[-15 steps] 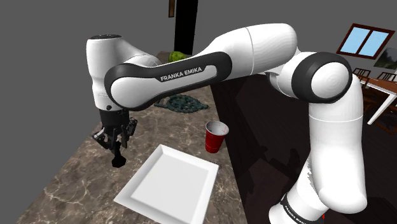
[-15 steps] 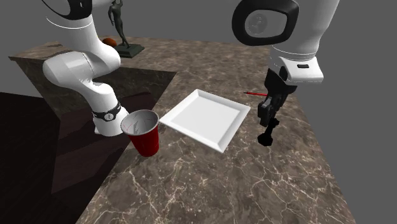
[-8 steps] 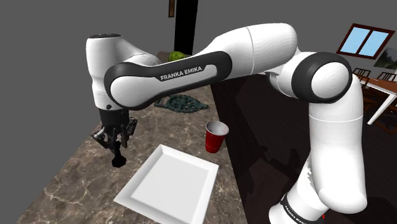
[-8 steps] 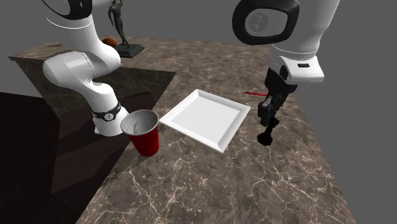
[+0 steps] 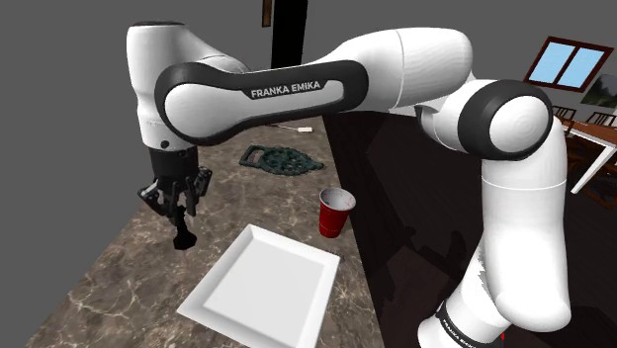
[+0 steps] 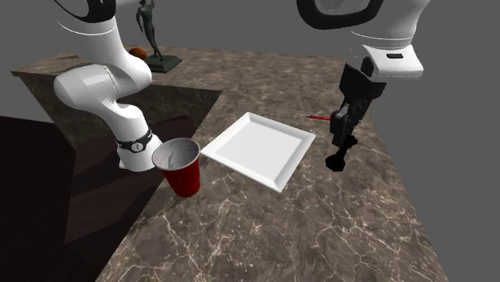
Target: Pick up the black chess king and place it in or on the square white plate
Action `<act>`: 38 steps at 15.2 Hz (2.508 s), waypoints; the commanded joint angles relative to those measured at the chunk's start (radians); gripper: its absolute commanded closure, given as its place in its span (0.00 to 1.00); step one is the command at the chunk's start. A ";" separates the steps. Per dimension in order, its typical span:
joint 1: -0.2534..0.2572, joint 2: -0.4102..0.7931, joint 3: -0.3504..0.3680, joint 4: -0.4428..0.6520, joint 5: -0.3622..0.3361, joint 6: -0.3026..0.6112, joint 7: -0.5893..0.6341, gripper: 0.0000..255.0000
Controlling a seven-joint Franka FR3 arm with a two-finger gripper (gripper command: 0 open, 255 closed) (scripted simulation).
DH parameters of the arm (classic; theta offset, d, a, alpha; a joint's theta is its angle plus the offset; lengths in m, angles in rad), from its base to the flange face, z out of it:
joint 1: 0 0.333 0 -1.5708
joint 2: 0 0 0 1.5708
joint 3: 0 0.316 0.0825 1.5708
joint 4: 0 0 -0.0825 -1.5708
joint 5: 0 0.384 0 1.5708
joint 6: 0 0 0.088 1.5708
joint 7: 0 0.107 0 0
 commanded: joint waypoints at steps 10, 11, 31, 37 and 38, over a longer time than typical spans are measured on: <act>-0.007 -0.056 0.012 0.049 0.025 -0.100 -0.008 1.00; -0.025 -0.106 0.019 -0.016 0.046 -0.081 -0.012 1.00; -0.076 -0.796 -0.008 -0.734 0.380 0.021 -0.167 1.00; -0.073 -0.783 0.004 -0.804 0.383 0.103 -0.168 1.00; -0.073 -0.780 0.006 -0.815 0.384 0.117 -0.168 1.00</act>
